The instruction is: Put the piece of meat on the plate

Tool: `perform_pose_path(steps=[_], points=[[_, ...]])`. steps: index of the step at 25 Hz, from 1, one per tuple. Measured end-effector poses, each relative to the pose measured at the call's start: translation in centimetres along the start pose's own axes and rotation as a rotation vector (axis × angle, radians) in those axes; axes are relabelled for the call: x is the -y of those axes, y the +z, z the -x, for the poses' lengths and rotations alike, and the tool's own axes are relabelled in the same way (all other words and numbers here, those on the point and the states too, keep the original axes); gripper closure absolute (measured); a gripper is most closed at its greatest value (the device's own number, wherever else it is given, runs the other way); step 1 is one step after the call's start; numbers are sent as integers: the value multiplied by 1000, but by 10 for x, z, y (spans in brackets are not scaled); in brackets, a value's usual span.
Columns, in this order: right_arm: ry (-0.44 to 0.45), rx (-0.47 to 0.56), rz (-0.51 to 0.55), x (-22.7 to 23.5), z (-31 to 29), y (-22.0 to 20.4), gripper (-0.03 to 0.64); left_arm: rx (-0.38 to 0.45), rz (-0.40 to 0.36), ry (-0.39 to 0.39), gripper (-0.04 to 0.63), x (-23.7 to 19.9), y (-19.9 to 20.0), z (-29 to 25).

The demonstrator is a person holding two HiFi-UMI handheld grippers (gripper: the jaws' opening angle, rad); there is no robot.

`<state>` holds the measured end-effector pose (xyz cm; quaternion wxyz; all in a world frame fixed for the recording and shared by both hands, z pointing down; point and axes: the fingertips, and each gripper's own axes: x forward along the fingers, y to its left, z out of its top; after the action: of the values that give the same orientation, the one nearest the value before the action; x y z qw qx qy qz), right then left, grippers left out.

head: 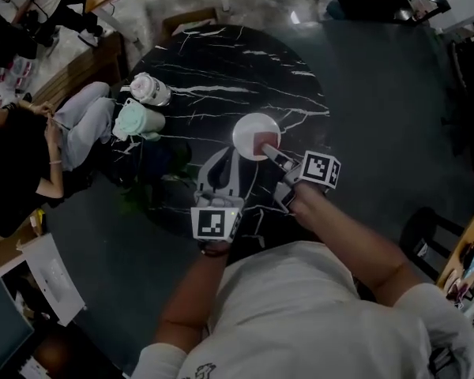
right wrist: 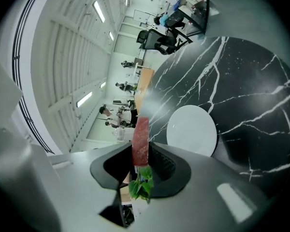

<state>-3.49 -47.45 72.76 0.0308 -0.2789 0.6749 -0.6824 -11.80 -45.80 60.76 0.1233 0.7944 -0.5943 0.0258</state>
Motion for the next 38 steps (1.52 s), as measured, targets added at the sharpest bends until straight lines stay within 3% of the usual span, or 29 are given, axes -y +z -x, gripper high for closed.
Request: perform_pose_path(steps=[11,26,38], points=[[-144,-81,65,68,-44,6,529,-58,83,83,590,-19,-48,-20],[-264,-165,196,93,-72,3,528,-103,171,123,590,-31,-89,-15],[-416,-222,366,93,-67,-1,338,-75,223,91,589,-25,-83,-5]])
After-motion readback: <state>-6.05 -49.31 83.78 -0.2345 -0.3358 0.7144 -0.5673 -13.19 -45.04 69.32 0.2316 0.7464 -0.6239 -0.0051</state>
